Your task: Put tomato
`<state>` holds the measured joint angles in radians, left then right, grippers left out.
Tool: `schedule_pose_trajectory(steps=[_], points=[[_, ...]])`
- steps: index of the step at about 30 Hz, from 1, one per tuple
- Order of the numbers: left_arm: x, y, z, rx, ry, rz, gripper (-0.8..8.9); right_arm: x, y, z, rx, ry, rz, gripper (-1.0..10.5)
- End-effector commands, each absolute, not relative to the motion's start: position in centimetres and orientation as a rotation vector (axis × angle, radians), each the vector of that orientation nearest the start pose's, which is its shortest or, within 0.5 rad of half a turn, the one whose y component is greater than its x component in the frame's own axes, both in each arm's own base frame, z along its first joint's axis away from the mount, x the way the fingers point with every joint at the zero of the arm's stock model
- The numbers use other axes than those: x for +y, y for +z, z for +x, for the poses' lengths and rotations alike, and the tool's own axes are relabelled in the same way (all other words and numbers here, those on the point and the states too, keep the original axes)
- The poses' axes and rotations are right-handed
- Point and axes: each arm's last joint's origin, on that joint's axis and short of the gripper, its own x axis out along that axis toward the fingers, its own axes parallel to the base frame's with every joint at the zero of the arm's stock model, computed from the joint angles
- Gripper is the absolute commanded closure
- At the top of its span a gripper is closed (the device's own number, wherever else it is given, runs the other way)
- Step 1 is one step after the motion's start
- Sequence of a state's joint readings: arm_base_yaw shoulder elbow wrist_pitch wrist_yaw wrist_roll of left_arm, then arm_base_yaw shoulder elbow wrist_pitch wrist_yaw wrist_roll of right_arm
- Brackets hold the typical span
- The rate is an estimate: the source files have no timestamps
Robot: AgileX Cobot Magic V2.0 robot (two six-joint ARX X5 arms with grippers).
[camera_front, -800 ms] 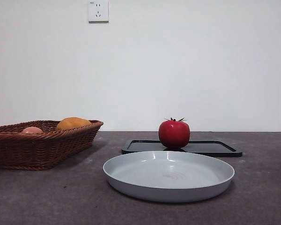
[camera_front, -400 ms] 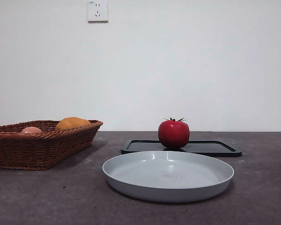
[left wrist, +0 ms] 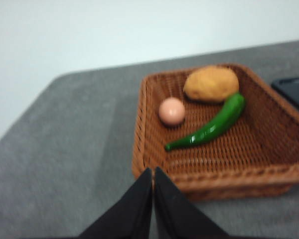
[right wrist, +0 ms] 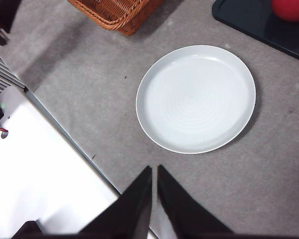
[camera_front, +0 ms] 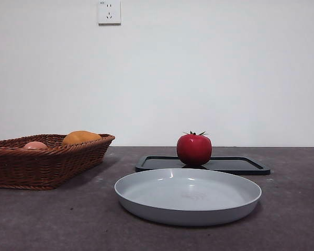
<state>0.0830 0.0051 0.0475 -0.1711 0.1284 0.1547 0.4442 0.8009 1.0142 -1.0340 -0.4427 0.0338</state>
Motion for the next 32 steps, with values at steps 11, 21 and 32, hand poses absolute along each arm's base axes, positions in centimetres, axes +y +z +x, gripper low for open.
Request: schedule_pose_trajectory(steps=[11, 21, 32], points=[[0.45, 14.98, 9.55, 0.169, -0.053, 0.118, 8.06, 6.72, 33.69, 11.07, 0.853, 0.827, 0.034, 9.4], [0.44, 14.98, 9.55, 0.169, -0.053, 0.118, 8.06, 6.72, 33.69, 11.07, 0.853, 0.827, 0.034, 9.4], [0.45, 14.97, 9.55, 0.170, -0.053, 0.118, 8.06, 6.72, 33.68, 11.07, 0.853, 0.827, 0.034, 9.4]])
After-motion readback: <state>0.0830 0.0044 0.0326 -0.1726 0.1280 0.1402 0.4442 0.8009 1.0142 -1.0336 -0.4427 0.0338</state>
